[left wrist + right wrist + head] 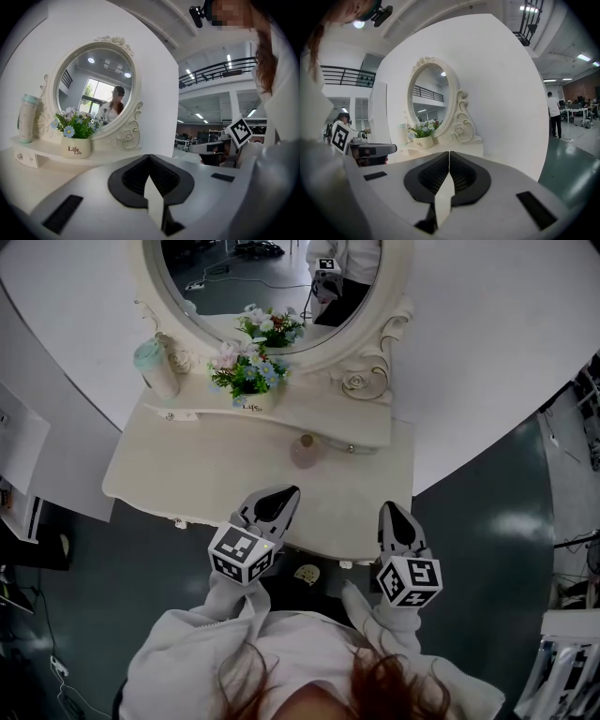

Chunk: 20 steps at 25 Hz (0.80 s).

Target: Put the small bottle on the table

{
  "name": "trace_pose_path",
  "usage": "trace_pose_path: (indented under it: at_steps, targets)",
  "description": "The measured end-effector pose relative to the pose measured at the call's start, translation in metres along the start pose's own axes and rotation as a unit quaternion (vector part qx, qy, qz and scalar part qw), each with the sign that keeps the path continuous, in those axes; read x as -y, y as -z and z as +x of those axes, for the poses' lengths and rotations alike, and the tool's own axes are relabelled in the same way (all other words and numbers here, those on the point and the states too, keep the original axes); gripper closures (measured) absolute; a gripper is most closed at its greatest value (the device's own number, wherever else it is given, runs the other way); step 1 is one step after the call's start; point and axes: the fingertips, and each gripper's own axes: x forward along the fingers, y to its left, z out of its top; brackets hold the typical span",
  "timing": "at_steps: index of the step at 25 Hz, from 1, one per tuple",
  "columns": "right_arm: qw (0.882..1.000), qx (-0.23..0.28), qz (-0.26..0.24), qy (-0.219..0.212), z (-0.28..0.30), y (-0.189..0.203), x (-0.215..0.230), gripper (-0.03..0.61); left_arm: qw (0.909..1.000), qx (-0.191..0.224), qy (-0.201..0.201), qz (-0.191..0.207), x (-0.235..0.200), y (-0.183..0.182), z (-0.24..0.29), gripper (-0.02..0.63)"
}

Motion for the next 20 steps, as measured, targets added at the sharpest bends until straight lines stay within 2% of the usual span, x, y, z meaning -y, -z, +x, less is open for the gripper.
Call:
trace_pose_path:
  at_steps: [20]
  targets:
    - [1.0, -0.018, -0.003, 0.006, 0.005, 0.007, 0.004, 0.545, 0.9998, -0.009, 0.018, -0.002, 0.001, 0.009, 0.018, 0.597]
